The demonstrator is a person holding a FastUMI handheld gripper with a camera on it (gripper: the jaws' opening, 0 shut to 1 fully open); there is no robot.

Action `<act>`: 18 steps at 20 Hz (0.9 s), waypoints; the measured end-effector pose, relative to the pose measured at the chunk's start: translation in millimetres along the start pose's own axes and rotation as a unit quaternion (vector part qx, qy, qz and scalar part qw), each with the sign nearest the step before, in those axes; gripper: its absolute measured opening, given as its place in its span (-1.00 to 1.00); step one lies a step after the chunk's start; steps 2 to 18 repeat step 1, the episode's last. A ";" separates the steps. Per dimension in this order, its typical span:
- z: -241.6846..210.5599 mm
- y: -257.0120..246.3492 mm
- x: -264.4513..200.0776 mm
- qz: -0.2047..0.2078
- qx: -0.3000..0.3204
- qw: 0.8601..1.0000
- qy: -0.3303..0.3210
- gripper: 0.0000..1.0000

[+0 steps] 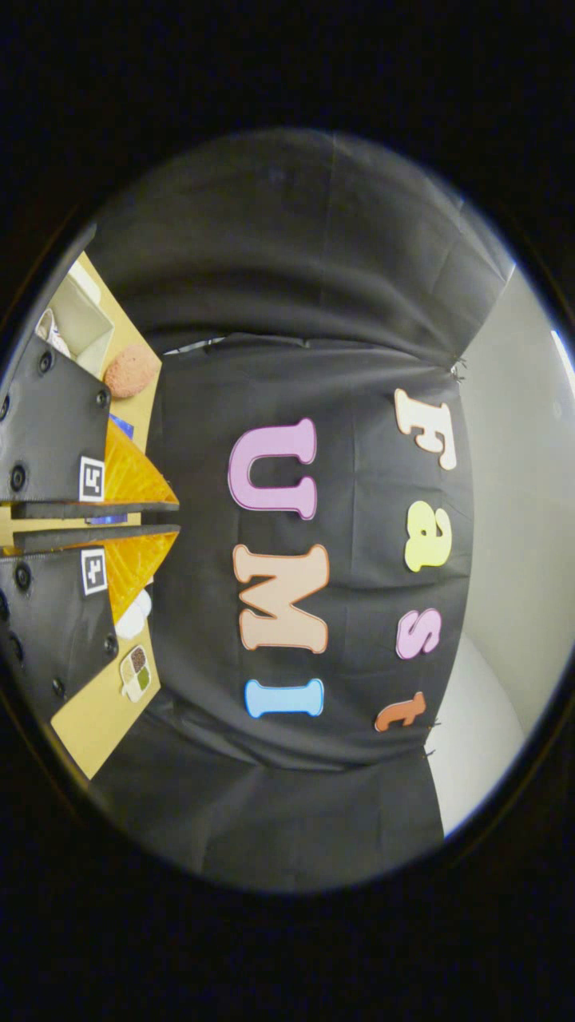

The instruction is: Open the storage box then place both shoes into the box .Put the left shoe in first, then the right shoe, with the right side of both shoes facing outward in a uniform manner.

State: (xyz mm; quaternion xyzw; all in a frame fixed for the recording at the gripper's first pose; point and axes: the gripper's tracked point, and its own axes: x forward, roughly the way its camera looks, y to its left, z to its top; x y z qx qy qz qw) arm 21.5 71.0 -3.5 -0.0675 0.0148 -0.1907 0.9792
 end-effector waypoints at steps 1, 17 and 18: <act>5.0 -9.4 -2.2 -0.002 -0.005 1.000 -0.006 -0.85; 5.0 -9.4 -2.2 -0.002 -0.005 1.000 -0.006 -0.85; 5.0 -9.4 -2.2 -0.002 -0.005 1.000 -0.006 -0.85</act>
